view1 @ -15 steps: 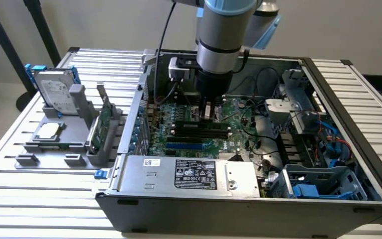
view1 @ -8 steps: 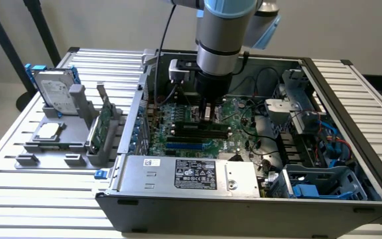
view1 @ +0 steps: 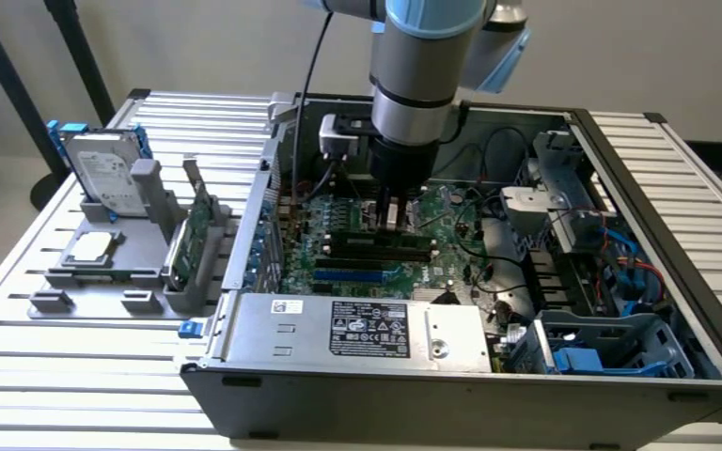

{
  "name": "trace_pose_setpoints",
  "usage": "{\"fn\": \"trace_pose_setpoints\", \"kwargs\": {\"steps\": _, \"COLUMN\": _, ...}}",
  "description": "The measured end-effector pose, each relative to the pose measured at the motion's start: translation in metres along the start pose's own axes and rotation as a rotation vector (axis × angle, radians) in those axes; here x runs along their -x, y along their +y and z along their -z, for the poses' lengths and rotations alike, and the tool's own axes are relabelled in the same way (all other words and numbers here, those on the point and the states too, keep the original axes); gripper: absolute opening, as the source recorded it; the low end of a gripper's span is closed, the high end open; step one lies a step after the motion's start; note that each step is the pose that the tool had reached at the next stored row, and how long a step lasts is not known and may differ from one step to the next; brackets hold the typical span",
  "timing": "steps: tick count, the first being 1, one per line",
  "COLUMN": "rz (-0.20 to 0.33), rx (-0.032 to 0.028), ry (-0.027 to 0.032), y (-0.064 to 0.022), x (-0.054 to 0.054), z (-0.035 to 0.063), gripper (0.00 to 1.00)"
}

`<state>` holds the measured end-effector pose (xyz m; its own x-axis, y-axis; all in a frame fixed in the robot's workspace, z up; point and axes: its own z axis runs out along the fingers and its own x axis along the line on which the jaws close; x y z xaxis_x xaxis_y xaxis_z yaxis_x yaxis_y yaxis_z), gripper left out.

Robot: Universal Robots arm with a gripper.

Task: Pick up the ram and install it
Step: 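Insert the ram into the slot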

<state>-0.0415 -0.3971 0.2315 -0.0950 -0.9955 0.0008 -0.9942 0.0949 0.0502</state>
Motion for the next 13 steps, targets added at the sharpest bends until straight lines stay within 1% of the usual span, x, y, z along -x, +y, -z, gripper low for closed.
{"fn": "trace_pose_setpoints", "kwargs": {"steps": 13, "rz": 0.0, "rx": 0.0, "ry": 0.0002, "y": -0.0008, "x": -0.0012, "z": -0.0018, "gripper": 0.14}}
